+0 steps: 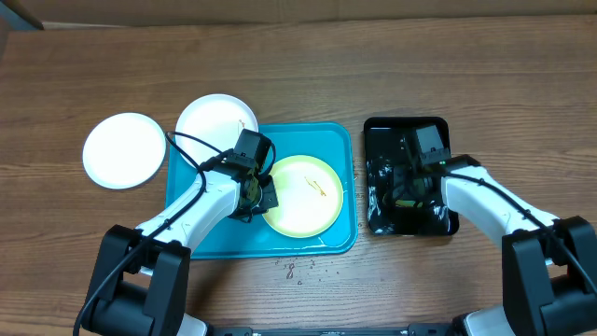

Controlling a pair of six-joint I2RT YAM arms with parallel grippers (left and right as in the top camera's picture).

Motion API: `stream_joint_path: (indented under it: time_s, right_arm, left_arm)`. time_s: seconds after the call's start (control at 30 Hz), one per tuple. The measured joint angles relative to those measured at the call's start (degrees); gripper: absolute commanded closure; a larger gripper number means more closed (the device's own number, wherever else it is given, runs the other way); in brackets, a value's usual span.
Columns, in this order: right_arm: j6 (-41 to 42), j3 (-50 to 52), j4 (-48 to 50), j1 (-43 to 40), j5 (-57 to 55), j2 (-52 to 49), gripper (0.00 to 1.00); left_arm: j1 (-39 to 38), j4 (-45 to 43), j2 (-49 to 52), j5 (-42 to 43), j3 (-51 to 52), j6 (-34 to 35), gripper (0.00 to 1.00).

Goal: Clean dirty plates on tray and stack at the side
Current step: 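Grasp the sponge and dip it in the black tray's water with right gripper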

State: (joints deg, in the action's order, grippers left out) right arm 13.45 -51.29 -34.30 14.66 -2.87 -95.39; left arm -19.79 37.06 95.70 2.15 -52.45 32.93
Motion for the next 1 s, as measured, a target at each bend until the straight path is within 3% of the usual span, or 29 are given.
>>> stream_joint_path:
  time_s: [0.2,0.43,0.67,0.73,0.8,1.0]
  right_arm:
    - [0.0,-12.0,-13.0,0.0,0.2,0.0,0.95]
    - [0.0,-15.3,-13.3,0.0,0.1,0.1,0.95]
    - [0.0,-7.7,-3.2,0.0,0.0,0.1,0.95]
    - [0.0,-4.6,1.0,0.0,0.1,0.1,0.91]
    - [0.2,-1.4,5.6,0.0,0.1,0.1,0.8]
    - [1.1,4.6,15.3,0.0,0.1,0.1,0.77]
  left_arm:
    - [0.0,0.0,0.0,0.0,0.0,0.0,0.96]
    - [0.0,0.0,0.0,0.0,0.0,0.0,0.96]
    - [0.0,0.0,0.0,0.0,0.0,0.0,0.96]
    - [0.0,0.0,0.0,0.0,0.0,0.0,0.96]
    - [0.0,0.0,0.0,0.0,0.0,0.0,0.96]
    - [0.0,0.0,0.0,0.0,0.0,0.0,0.96]
